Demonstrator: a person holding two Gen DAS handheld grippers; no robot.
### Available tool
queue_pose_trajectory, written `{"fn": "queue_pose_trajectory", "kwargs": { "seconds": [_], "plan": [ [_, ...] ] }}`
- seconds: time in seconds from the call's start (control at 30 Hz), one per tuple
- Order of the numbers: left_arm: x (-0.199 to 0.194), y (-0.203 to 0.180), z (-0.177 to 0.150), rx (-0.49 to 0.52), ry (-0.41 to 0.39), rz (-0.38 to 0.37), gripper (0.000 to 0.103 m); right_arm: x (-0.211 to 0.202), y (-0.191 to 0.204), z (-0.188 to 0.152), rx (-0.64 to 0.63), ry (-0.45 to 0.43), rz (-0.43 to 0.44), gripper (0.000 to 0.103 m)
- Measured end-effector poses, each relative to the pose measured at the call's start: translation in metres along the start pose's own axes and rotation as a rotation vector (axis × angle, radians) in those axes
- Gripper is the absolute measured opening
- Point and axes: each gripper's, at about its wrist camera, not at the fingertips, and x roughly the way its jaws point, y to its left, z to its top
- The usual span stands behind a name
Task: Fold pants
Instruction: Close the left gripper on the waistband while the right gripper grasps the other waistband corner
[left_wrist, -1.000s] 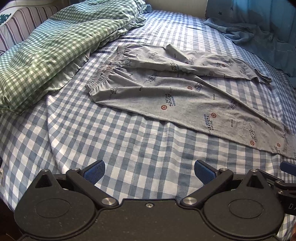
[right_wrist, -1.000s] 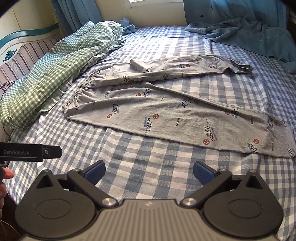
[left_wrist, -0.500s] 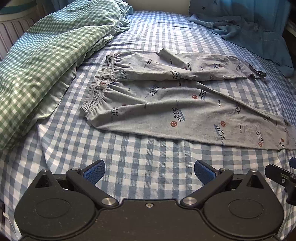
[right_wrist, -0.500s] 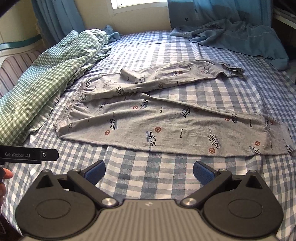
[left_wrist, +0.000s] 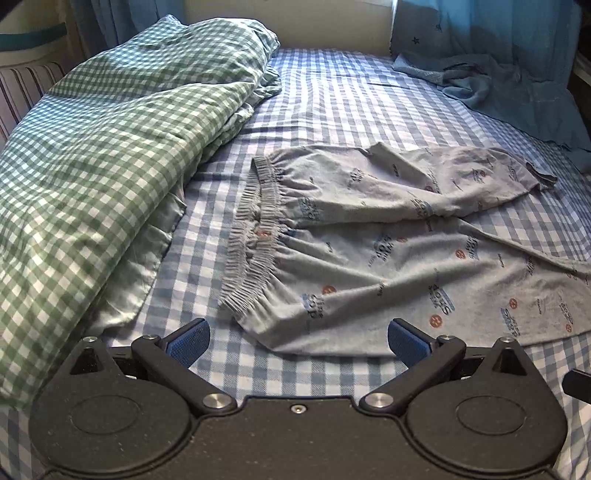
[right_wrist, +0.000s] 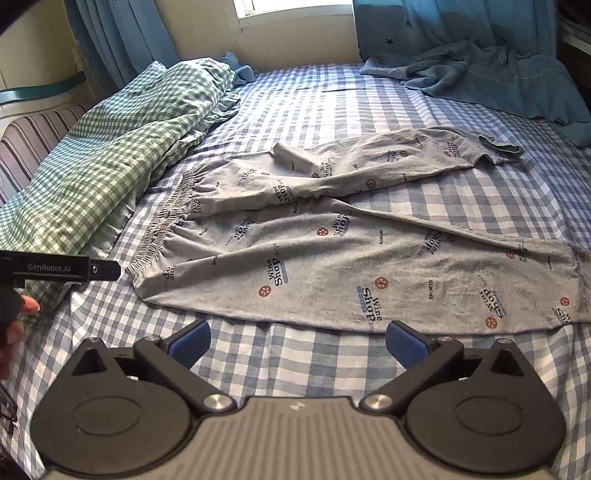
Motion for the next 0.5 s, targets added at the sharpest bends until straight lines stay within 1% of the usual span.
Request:
{"fn": "queue_pose_trajectory", "kwargs": {
  "seconds": [0.13,0.23,0.37,0.5],
  "plan": [
    [0.019,0.026,0.034,0.015,-0.039,0.030,0.102,0.016,-0.001,0.018,-0.050,-0.013,0.013,0.103],
    [0.036,0.036,0.063,0.036,-0.063,0.042,0.102,0.029,-0.008,0.031,-0.076,-0.018,0.025,0.103],
    [0.063,0.040,0.102,0.066,-0.107,0.021,0.102,0.055,-0.024,0.055,-0.126,-0.007,0.039,0.103],
    [0.103,0.039,0.139,0.115,-0.133,-0.004,0.102,0.095,-0.045,0.092,-0.210,0.001,0.075,0.103]
  ]
}}
